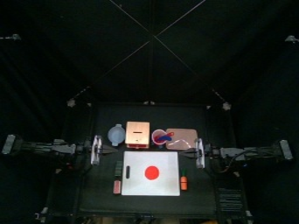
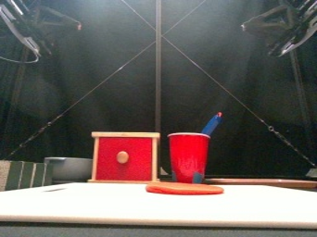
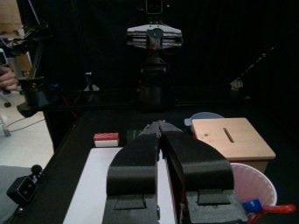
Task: Get the cutter from the drawer then cut the dough then place the extra dough in the bowl
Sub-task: Open the drawer
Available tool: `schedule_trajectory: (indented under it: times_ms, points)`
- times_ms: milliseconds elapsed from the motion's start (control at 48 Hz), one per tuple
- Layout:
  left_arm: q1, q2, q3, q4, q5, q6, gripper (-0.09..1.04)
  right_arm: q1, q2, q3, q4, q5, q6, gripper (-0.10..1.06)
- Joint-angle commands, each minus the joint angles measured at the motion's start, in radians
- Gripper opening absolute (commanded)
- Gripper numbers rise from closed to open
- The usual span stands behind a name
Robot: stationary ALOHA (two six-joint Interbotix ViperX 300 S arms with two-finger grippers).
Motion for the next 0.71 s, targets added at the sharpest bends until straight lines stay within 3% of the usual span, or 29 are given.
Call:
schedule_trajectory:
  times_ms: [21,333,562,708]
  points:
    - [0.015,0.057,-0.009,-0.003,-0.060,-0.006,0.08,-0.014,0.046,-0.006,-0.012,-0.008,-0.015,-0.03]
    - [-0.020,0.318,0.021,-0.238,-0.403,-0.054,0.08,-0.166,0.402,-0.166,-0.236,-0.106,-0.014,-0.03]
    - [-0.066,0.511,0.020,-0.397,-0.574,-0.067,0.08,-0.276,0.672,-0.331,-0.242,-0.282,-0.014,-0.03]
    - [-0.098,0.624,-0.021,-0.488,-0.627,-0.101,0.08,-0.314,0.827,-0.443,-0.238,-0.331,-0.011,-0.03]
